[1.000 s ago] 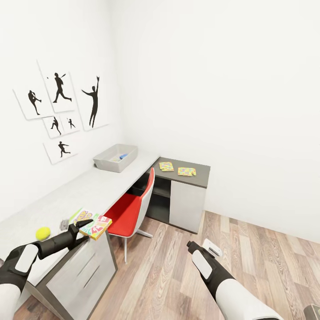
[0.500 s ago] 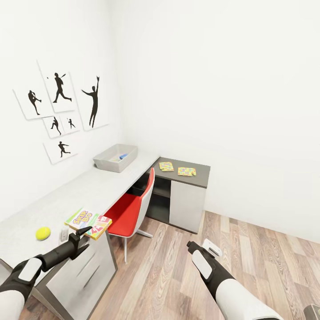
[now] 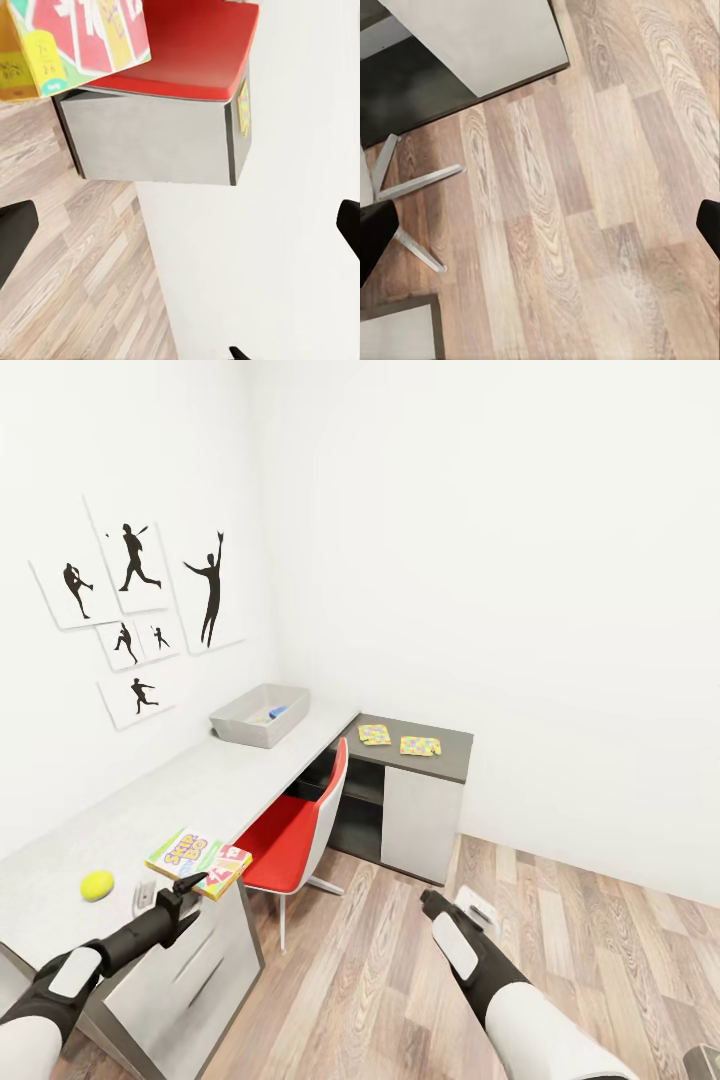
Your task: Put all the toys in the child's room - the three board games (two on the bed and one on the table), the two jigsaw puzzles on the table, and the tennis ball on the table - inside the toy box on the table in the child's room.
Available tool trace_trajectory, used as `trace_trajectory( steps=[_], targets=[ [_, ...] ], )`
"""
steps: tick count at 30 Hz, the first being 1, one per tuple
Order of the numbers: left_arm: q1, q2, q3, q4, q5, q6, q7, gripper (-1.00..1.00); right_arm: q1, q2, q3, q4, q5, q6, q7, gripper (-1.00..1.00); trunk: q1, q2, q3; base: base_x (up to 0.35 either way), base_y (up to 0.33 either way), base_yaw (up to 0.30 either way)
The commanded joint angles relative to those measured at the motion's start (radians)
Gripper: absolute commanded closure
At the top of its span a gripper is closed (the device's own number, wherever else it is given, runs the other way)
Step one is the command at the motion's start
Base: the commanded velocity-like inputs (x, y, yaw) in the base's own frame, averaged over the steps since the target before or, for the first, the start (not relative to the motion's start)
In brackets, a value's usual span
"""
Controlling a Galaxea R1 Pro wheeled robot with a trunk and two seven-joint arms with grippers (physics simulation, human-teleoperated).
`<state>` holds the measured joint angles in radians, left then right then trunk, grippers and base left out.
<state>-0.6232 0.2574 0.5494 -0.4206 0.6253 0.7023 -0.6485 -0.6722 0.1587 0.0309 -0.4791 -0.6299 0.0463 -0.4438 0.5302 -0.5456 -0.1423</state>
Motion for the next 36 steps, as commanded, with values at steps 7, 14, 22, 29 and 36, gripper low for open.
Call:
trace_trajectory(
  steps=[7,14,22,29,36],
  targets=[
    [-0.001,-0.002,0.004,0.041,0.0,-0.059,-0.002,-1.0,0.0,-0.001,0.003,-0.172,-0.009,0.018,-0.007,-1.0,0.0,-0.002,-0.002,0.0,0.0,0.0],
    [-0.001,-0.002,0.003,0.049,0.002,-0.069,-0.005,-1.0,0.0,-0.001,0.005,-0.221,-0.008,0.068,-0.007,-1.0,0.0,-0.002,-0.002,0.0,0.0,0.0],
    [-0.001,0.001,0.005,0.05,0.002,-0.062,-0.009,-1.0,0.0,0.001,0.005,-0.232,-0.005,0.109,0.006,-1.0,0.0,-0.002,-0.002,0.0,0.0,0.0],
    [-0.001,0.003,0.006,0.05,0.003,-0.059,-0.009,-1.0,0.0,0.001,0.007,-0.245,-0.005,0.129,0.011,-1.0,0.0,-0.002,-0.002,0.0,0.0,0.0],
    [-0.001,0.006,0.006,0.051,0.004,-0.054,-0.01,-1.0,0.065,0.0,0.032,-0.477,-0.012,0.272,0.031,-1.0,0.0,-0.002,-0.002,0.0,0.0,0.0]
  ],
)
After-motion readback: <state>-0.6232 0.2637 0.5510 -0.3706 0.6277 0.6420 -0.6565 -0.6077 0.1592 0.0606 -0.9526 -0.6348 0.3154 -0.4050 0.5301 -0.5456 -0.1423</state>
